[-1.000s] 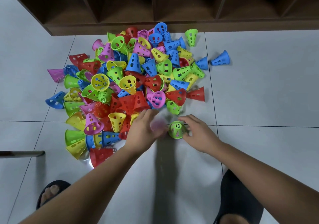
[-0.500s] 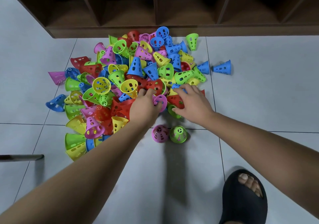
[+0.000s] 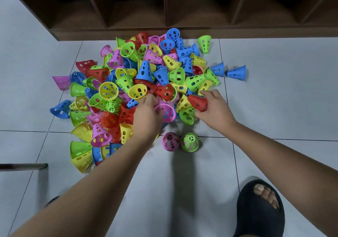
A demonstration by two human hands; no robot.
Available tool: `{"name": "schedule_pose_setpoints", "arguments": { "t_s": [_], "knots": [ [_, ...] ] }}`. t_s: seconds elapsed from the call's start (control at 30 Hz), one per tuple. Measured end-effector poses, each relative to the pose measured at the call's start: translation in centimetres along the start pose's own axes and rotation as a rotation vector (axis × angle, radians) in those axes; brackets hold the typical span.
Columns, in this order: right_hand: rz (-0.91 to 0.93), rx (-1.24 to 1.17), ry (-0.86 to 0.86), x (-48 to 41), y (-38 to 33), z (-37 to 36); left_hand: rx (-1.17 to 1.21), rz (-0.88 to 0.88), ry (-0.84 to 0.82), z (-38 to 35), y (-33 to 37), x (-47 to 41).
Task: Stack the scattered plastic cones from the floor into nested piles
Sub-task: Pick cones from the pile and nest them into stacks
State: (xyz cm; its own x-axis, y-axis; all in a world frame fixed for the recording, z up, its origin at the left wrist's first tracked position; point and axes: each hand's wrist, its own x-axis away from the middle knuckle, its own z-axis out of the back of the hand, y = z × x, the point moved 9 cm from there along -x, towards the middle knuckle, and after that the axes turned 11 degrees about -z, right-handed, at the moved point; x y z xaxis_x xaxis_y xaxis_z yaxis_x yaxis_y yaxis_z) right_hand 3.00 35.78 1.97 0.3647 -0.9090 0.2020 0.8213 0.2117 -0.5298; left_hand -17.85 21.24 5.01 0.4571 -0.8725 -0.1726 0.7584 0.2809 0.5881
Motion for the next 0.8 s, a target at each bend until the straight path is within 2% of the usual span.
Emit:
{"name": "schedule_pose_setpoints", "arguments": {
  "t_s": [0.13,0.23,0.43,0.57,0.8],
  "knots": [
    [-0.206,-0.279,-0.060,2.6,2.1,0.4,0.145,0.103,-0.015,-0.2,-0.8,3.5],
    [-0.278,-0.483,-0.151,5.2,2.9,-0.6,0.206,0.140,-0.023,-0.7,-1.2,5.6],
    [-0.226,-0.679,-0.192,8.5,3.2,-2.9,0.165,0.071,0.002,-1.0,-1.1,8.2],
    [-0.097,-0.668,-0.160,10.1,2.6,-3.6,0.167,0.025,0.030,-0.8,-0.8,9.8],
    [0.026,-0.430,-0.155,11.6,2.9,-5.5,0.158,-0.156,-0.105,-1.6,0.6,10.8]
  ]
}}
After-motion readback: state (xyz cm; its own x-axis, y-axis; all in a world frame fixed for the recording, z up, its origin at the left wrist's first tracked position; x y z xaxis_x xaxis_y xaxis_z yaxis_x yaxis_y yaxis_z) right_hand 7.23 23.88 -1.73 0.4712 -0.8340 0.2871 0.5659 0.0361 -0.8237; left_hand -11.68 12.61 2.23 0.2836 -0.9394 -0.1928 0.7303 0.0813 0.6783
